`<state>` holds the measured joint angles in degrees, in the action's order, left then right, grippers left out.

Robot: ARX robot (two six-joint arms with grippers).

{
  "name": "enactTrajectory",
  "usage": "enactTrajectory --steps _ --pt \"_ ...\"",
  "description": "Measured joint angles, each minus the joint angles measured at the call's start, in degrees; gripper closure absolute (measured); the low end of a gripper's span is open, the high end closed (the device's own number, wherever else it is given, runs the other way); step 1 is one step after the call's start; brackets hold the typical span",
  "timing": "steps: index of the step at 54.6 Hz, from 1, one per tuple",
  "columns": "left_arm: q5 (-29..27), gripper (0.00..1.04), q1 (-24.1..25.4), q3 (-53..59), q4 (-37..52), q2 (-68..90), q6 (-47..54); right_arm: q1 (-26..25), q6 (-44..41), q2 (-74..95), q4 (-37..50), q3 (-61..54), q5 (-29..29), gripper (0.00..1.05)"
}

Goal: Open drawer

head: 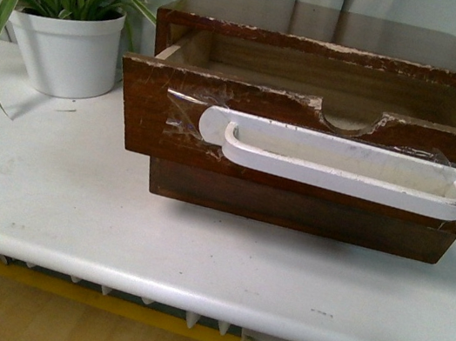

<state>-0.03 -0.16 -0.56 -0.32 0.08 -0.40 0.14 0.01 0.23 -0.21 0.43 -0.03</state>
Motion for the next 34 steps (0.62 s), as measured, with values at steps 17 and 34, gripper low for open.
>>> enactTrajectory --steps 17,34 --pt "0.0 0.06 0.0 0.0 0.0 0.0 0.1 0.0 0.0 0.0 0.0 0.0 0.0 0.09" --pt "0.0 0.06 0.0 0.0 0.0 0.0 0.1 0.0 0.0 0.0 0.0 0.0 0.0 0.09"
